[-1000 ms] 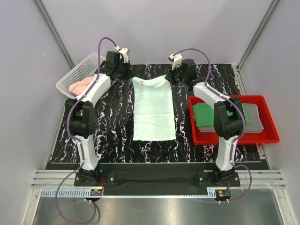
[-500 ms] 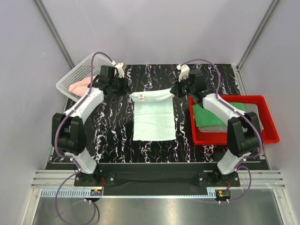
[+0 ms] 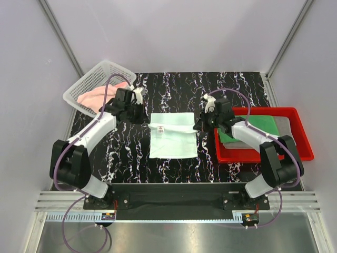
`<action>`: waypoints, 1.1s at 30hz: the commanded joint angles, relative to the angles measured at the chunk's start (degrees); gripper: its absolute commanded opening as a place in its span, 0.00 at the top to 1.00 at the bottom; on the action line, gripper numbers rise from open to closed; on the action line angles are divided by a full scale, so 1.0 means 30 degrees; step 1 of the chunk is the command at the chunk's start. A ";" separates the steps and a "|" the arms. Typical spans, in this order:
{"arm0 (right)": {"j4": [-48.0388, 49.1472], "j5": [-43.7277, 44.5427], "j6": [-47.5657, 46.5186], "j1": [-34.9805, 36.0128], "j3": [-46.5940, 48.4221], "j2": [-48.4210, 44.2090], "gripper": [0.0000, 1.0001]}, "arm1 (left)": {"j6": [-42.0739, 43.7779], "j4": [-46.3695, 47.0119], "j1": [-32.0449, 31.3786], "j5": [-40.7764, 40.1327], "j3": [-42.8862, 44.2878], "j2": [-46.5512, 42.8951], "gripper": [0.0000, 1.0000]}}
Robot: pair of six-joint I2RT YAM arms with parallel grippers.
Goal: Fold and stack the towels
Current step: Fold the towel
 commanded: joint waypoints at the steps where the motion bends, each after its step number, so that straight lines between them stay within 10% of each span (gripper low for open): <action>1: 0.0616 -0.0408 0.0671 -0.0027 0.0034 -0.1347 1.00 | 0.0132 -0.0100 -0.0027 -0.0208 -0.0117 -0.1372 1.00; 20: 0.0000 0.0321 0.3569 0.1290 -0.4154 -0.2639 0.87 | -0.1771 -0.1679 -0.2106 -0.1615 -0.4101 -0.2459 1.00; 27: -0.1931 0.0502 0.4654 0.1350 -0.4360 -0.3338 0.62 | -0.2094 -0.3409 -0.2576 -0.2287 -0.4307 -0.2456 0.70; 33: -0.2960 0.0677 0.4860 0.1350 -0.3279 -0.4747 0.60 | -0.2592 -0.3208 -0.2576 -0.2261 -0.3752 -0.2519 0.61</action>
